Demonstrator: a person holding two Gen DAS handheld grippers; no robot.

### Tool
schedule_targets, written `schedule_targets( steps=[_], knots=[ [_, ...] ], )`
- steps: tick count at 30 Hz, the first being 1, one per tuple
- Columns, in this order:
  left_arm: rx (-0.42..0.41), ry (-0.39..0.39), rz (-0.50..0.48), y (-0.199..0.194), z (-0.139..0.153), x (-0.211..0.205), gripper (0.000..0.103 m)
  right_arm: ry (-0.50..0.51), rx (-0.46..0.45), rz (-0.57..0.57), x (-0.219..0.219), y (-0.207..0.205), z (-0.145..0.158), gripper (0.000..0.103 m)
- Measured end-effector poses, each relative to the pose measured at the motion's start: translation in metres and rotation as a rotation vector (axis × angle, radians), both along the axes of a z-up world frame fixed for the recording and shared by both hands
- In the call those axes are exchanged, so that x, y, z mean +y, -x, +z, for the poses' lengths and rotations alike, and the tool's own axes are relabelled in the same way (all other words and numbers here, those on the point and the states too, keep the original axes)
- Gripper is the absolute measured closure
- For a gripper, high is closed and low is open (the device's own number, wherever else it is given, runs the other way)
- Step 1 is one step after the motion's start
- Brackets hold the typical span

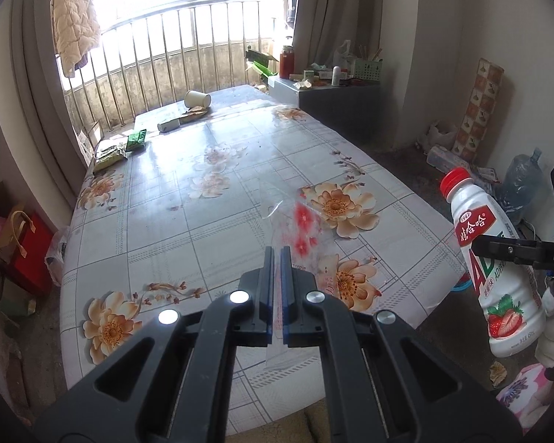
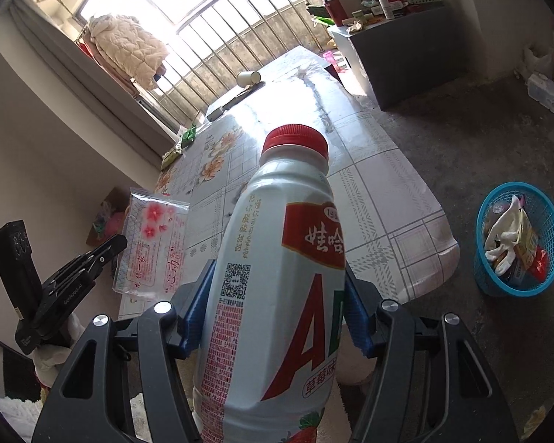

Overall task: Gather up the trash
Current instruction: 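Lift the AD bottle with the right tool while the left tool lifts the clear bag, then open both tools over the blue basket to drop the bottle and clear bag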

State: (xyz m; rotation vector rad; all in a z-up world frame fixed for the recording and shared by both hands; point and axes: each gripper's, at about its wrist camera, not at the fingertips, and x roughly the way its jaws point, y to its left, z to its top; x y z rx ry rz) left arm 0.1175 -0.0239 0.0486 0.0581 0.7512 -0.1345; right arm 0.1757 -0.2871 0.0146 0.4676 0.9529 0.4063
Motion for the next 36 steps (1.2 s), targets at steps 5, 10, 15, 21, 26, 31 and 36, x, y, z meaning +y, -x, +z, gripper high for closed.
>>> schedule_targets(
  steps=[5,10,15,21,26,31,36],
  knots=[
    [-0.013,0.057,-0.132,-0.015,0.017,-0.042,0.102,-0.022,-0.008,-0.144,-0.062,0.027,0.005,0.043],
    [-0.012,0.089,-0.302,-0.038,0.029,-0.110,0.102,-0.033,-0.007,-0.348,-0.141,0.066,0.006,0.043],
    [0.077,0.134,-0.450,-0.069,0.019,-0.189,0.102,-0.031,0.030,-0.538,-0.207,0.095,-0.011,0.043],
    [0.236,0.107,-0.554,-0.104,-0.036,-0.290,0.102,-0.081,0.102,-0.660,-0.254,0.105,-0.054,0.044],
    [0.369,0.060,-0.570,-0.139,-0.098,-0.356,0.102,-0.143,0.189,-0.680,-0.272,0.084,-0.105,0.044],
    [0.471,0.027,-0.562,-0.179,-0.156,-0.405,0.102,-0.181,0.295,-0.680,-0.290,0.041,-0.163,0.044],
    [0.552,0.022,-0.560,-0.217,-0.206,-0.452,0.099,-0.162,0.366,-0.662,-0.310,-0.019,-0.206,0.044]
  ],
)
